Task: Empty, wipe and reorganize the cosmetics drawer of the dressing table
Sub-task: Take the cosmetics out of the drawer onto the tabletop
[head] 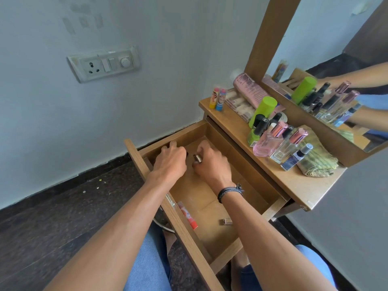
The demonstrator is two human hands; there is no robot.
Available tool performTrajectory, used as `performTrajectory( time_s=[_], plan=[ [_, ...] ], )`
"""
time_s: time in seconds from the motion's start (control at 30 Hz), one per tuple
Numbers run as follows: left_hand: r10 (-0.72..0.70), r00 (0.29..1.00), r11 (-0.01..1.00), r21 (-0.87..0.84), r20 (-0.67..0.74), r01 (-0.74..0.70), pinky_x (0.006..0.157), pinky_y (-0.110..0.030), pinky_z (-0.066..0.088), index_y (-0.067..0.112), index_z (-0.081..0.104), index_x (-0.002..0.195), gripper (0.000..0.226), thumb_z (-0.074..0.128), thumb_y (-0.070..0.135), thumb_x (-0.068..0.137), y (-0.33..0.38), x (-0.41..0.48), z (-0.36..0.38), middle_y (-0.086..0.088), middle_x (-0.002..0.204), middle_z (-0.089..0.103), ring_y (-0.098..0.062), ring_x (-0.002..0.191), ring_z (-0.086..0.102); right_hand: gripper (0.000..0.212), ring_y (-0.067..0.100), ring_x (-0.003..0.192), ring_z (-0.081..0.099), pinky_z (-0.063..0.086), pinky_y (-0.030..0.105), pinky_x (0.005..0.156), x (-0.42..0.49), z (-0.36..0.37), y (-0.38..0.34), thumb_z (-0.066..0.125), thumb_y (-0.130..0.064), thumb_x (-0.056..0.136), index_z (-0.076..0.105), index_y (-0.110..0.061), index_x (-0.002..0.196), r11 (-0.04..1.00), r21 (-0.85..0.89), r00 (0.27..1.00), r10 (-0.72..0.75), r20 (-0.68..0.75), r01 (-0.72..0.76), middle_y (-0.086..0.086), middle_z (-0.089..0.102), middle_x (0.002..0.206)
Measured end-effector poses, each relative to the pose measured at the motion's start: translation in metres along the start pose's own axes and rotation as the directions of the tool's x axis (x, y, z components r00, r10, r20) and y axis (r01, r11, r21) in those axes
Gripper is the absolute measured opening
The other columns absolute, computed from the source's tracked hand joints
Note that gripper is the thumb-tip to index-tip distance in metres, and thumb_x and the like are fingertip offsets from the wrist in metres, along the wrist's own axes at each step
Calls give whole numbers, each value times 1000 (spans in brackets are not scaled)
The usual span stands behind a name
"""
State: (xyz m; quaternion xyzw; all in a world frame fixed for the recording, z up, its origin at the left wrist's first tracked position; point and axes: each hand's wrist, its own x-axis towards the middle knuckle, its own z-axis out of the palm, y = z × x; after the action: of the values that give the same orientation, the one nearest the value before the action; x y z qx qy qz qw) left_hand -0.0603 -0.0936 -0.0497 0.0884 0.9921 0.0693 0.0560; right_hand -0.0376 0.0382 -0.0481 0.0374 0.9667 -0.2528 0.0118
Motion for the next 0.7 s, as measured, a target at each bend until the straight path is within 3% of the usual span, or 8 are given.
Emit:
performTrajectory(
  time_s=[0.2,0.3,0.4,0.5,0.63,0.7],
  plan=[
    [7,991,1000,0,134,-7,74,-39,54,12,63,95,5,67,11,91,1,5,-9,-9,104,64,-29,94,61,45,22,90,64,43,33,71,-5,-48,-17,67,-28,84,51,-30,126,977,178,938,-52,-342,119,-2,66,107],
    [2,989,1000,-17,146,1,65,-37,51,8,66,101,13,68,9,89,3,5,-11,-10,94,69,-28,83,64,41,21,95,66,48,32,75,5,-71,-26,67,-28,87,56,-27,126,963,221,876,-29,-482,154,-2,66,118],
    [24,997,997,-76,72,-19,64,-37,51,10,65,103,12,61,12,91,3,4,-11,-7,95,65,-26,79,60,36,22,99,64,42,29,74,19,-86,-30,66,-25,89,60,-23,124,963,228,845,2,-535,141,-1,64,122],
    [63,997,984,-167,-34,-68,65,-37,48,10,65,101,13,58,17,92,1,7,-10,-3,99,55,-30,87,62,38,28,106,62,36,30,74,27,-93,-30,64,-21,92,57,-18,129,983,140,826,-20,-563,119,5,60,129],
    [92,978,943,-299,-189,-147,48,-22,31,9,66,105,17,63,17,90,0,9,-7,1,86,53,-21,72,59,39,37,109,60,39,37,72,39,-97,-27,55,-11,95,51,-11,134,999,-22,828,-39,-559,32,13,54,135],
    [94,962,924,-336,-258,-180,48,-15,26,8,66,108,20,65,15,90,0,9,-7,2,89,54,-14,71,52,35,37,111,58,38,37,71,43,-97,-26,54,-8,96,50,-10,131,998,-61,839,-24,-544,-11,14,53,135]
  ],
)
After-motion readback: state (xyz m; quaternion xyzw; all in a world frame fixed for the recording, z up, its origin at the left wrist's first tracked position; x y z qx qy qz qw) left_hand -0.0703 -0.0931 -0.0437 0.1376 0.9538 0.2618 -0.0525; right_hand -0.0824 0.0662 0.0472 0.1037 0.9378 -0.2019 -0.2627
